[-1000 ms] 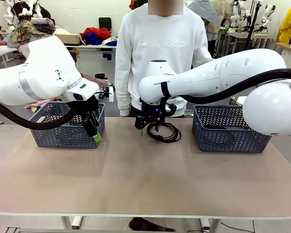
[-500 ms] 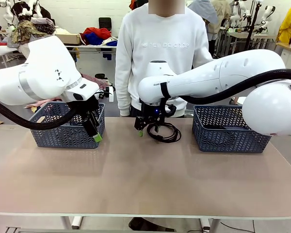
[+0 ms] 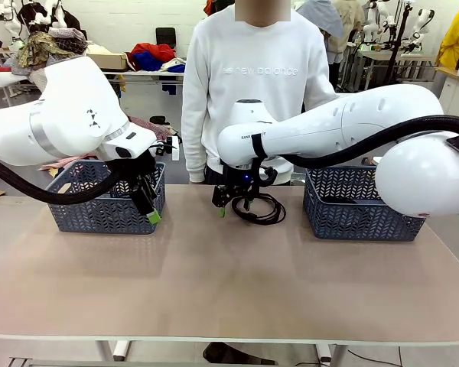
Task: Organize the cables according to human instructions.
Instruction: Pick up a bundle of cables and place it in the basket indicated by the human.
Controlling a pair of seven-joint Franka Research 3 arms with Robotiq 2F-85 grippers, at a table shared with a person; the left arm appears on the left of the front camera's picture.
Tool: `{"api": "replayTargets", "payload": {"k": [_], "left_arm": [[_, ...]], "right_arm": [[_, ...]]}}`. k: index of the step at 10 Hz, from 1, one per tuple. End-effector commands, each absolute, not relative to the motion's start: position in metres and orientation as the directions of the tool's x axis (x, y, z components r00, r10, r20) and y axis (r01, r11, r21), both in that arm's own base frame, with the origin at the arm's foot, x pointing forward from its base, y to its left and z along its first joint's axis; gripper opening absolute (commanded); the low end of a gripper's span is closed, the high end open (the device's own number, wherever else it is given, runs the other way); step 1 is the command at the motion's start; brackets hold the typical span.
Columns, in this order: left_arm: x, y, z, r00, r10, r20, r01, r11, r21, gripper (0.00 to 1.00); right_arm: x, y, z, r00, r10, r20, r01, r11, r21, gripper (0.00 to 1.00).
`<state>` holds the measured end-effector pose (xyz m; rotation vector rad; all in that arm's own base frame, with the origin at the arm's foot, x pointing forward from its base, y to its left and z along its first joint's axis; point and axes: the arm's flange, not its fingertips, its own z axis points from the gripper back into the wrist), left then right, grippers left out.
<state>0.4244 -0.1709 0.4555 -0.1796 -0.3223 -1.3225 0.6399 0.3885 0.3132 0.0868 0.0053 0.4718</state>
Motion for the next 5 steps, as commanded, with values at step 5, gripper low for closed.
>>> {"api": "replayTargets", "payload": {"k": [5], "left_arm": [[0.4235, -0.169, 0.4568, 0.215, -0.92, 0.326, 0.968, 0.245, 0.052, 1.0]], "right_arm": [[0.6522, 0.3987, 0.3089, 0.895, 0.446, 0.008, -0.445, 0.893, 0.07, 1.0]]}}
